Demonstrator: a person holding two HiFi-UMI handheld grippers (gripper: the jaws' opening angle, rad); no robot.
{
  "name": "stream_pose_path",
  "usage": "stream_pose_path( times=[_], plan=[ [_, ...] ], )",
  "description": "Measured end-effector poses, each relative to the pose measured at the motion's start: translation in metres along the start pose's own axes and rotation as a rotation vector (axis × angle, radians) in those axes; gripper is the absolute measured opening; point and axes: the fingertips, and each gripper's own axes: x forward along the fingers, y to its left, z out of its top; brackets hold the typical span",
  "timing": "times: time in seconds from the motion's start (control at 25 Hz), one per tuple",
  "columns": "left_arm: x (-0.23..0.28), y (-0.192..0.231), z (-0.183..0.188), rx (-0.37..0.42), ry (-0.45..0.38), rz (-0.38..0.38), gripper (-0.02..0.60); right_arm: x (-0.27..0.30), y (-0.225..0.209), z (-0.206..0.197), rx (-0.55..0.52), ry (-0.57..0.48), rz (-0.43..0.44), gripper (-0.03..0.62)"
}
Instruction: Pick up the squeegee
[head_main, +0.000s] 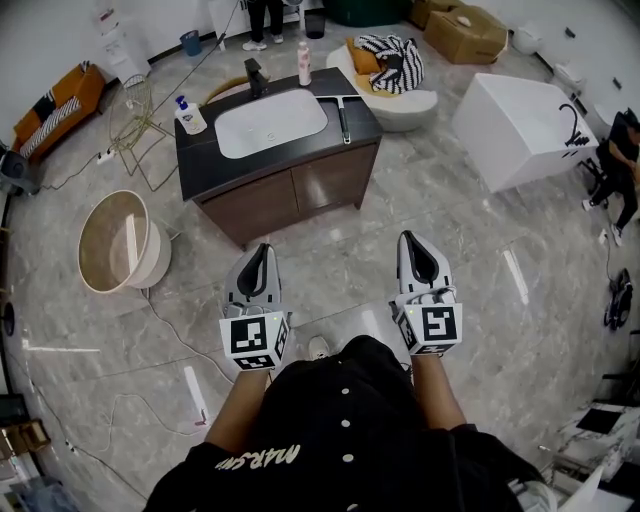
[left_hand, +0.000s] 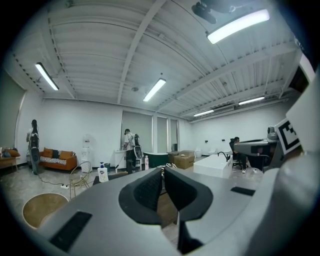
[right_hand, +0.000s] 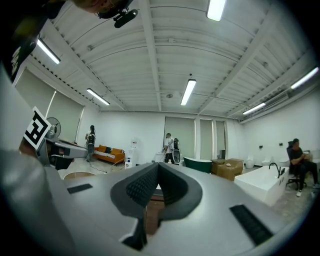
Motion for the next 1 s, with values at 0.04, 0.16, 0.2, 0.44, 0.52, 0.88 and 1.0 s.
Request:
stream_pose_path(
  times=[0.04,0.16,0.2,0.44,0.52,0.88,1.0],
  plan=[
    [0.003,0.004,-0.001,0.0,0.005,-0.001,0.021,0.003,0.002,-0.002,-0.003,0.01,-0.001,-0.003],
    [0.011,0.01,-0.006,-0.007,0.02,-0.007,0.021,0.011,0.003,-0.008,-0.006,0.032,-0.005,-0.003],
    [0.014,0.011,-0.008,-0.008,0.024,-0.01,0.021,0.014,0.001,-0.01,-0.004,0.035,-0.009,-0.003],
    [0.04,0.015,-0.015,-0.012,0.039,-0.025,0.021,0.038,-0.006,-0.017,0.0,0.038,-0.025,-0.003],
    [0.052,0.019,-0.014,-0.013,0.037,-0.023,0.021,0.049,-0.012,-0.019,0.007,0.035,-0.032,-0.003],
    [0.125,0.031,-0.001,0.005,0.021,-0.017,0.021,0.123,-0.044,-0.022,0.008,0.028,-0.024,-0.003],
    [0.157,0.036,0.004,0.007,0.024,-0.011,0.021,0.153,-0.056,-0.021,0.007,0.027,-0.011,-0.003]
  ],
)
